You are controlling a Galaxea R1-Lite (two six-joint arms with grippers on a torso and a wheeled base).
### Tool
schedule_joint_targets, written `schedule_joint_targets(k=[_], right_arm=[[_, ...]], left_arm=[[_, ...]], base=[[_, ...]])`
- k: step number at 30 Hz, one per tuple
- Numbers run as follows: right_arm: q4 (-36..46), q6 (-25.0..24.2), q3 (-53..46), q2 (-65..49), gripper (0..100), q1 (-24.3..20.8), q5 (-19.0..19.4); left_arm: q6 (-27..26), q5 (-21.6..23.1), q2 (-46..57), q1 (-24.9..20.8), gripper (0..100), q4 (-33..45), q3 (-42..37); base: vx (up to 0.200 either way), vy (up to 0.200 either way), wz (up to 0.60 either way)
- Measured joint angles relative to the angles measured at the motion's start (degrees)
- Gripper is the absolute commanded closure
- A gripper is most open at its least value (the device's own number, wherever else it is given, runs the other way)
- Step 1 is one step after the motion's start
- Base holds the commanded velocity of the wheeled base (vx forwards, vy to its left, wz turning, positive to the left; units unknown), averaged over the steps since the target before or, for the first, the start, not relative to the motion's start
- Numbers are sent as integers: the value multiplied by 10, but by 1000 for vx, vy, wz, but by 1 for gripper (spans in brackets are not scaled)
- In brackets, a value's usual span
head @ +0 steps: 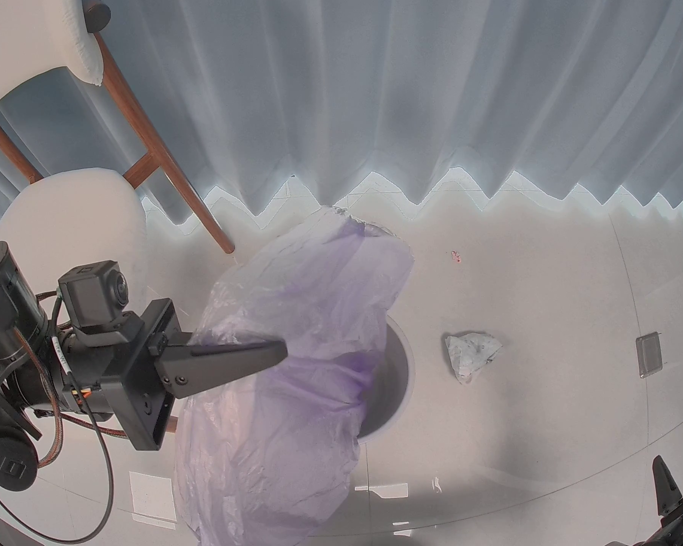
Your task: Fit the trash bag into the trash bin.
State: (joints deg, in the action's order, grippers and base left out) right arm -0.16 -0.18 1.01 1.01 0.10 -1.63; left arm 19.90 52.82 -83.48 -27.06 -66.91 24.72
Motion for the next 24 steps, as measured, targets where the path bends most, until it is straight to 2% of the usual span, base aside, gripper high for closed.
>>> schedule_joint_targets(k=[3,9,16,20,24], right_arm=[[0,0,0,0,0,0,0],[0,0,0,0,0,0,0],[0,0,0,0,0,0,0],[0,0,0,0,0,0,0],[0,0,0,0,0,0,0]], left_arm=[[0,-4,-2,4,100,0,1],[-2,-47,-20,3,100,-1,4],[-3,-56,-62,-9,100,-23,6],[-4,-60,-97,-17,100,-61,4],[-6,-78,-144,-21,100,-139,0]], base=[[0,0,0],[0,0,0],[0,0,0],[0,0,0],[0,0,0]])
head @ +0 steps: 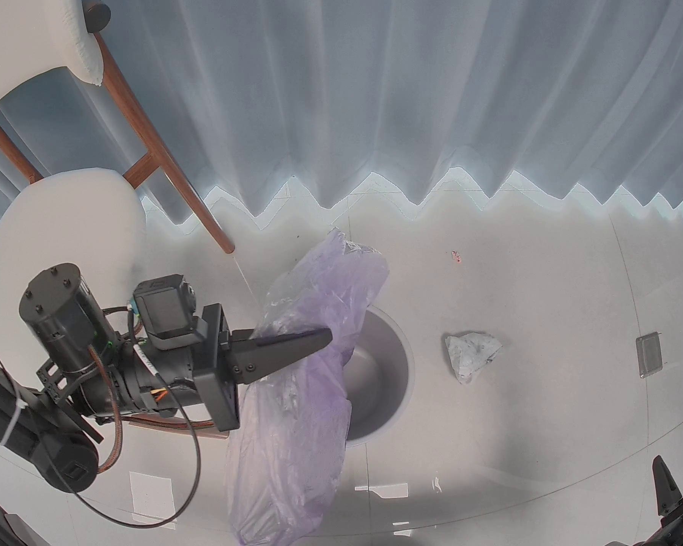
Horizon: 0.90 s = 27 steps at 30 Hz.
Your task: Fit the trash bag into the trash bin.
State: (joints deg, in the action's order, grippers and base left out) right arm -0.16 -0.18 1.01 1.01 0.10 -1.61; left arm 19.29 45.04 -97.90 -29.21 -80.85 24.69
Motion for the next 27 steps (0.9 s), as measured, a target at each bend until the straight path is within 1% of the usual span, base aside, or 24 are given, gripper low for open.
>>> schedule_joint_targets(k=[3,9,11,16,18,27], right_arm=[[0,0,0,0,0,0,0],[0,0,0,0,0,0,0],[0,0,0,0,0,0,0],[0,0,0,0,0,0,0],[0,0,0,0,0,0,0],[0,0,0,0,0,0,0]], left_arm=[[-11,-20,-42,-1,100,-42,-2],[-27,-47,-91,-2,100,-53,-7],[-28,-66,-100,-1,100,-53,-7],[-28,-141,-116,1,100,-53,8],[-28,-163,-119,1,100,-53,20],[-35,-176,-108,4,100,-53,40]], base=[[0,0,0],[0,0,0],[0,0,0],[0,0,0],[0,0,0],[0,0,0]])
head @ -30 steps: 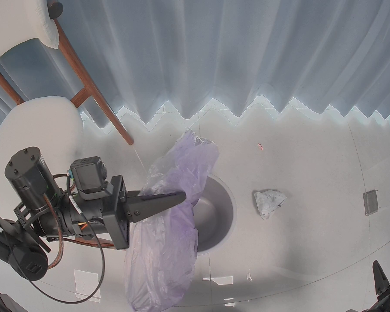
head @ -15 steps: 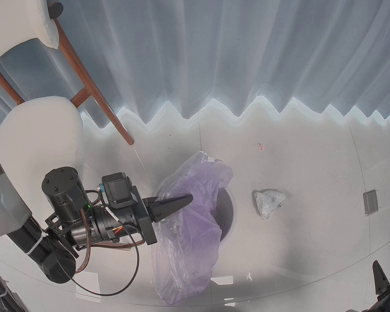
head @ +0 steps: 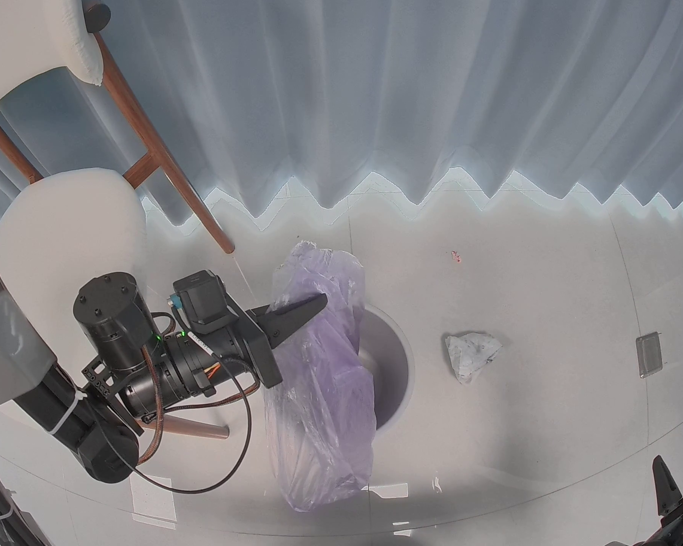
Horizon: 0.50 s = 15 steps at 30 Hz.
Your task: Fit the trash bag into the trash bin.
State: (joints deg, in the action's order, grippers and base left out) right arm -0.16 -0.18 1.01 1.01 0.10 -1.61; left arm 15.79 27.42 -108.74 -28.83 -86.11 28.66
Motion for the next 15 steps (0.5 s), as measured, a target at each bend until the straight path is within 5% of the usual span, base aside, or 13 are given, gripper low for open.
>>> schedule_joint_targets(k=[15], right_arm=[[0,0,0,0,0,-1,0]], left_arm=[[-3,-55,44,-34,100,33,-14]], base=[[0,0,0]])
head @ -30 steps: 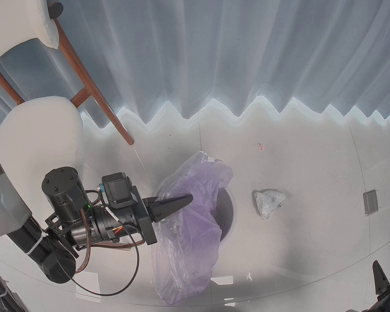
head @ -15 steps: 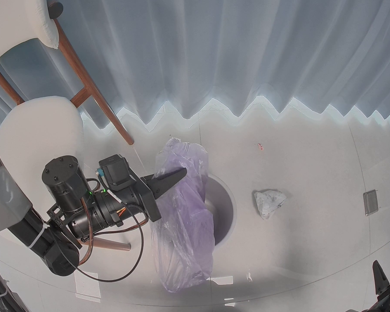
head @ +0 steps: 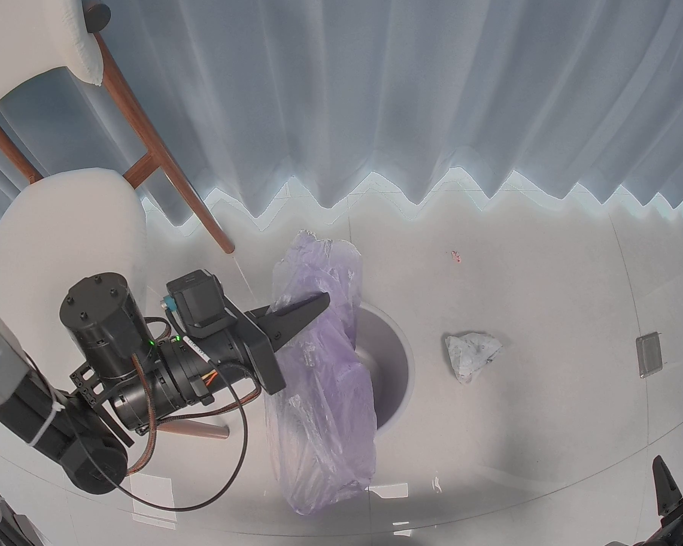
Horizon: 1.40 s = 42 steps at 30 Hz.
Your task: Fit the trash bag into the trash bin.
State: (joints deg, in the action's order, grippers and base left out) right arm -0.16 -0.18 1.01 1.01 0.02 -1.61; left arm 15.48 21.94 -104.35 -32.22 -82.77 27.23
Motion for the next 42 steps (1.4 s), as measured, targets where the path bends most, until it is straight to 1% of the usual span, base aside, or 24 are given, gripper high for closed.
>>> schedule_joint_targets(k=[8,12,14,18,20,22,24,28,32,37,40,42], right_arm=[[0,0,0,0,0,0,0],[0,-1,0,0,0,0,0],[0,2,0,0,0,0,0],[-9,7,0,0,0,0,6],[-36,7,0,0,0,0,8],[-92,8,0,0,0,0,8],[-117,8,0,0,0,0,8],[-123,2,5,1,0,0,11],[-114,-41,49,30,0,-12,16],[-101,-115,112,106,0,-29,23],[-91,-153,150,166,0,-39,42],[-89,-167,171,206,0,-43,62]], left_arm=[[-12,-7,97,-7,100,177,0],[-57,-19,136,-5,100,238,-5],[-71,-29,147,-3,100,245,-12],[-74,-30,157,-3,100,245,-19],[-74,-30,160,-4,100,245,-21],[-74,-30,163,-6,100,245,-22],[-74,-30,165,-8,100,245,-23],[-75,-30,166,-13,100,245,-27],[-76,-30,167,-18,100,244,-30],[-77,-29,167,-20,100,243,-31],[-77,-28,167,-21,100,243,-31],[-77,-28,167,-22,100,243,-31]], base=[[0,0,0],[0,0,0],[0,0,0],[0,0,0],[0,0,0],[0,0,0],[0,0,0],[0,0,0],[0,0,0],[0,0,0],[0,0,0],[0,0,0]])
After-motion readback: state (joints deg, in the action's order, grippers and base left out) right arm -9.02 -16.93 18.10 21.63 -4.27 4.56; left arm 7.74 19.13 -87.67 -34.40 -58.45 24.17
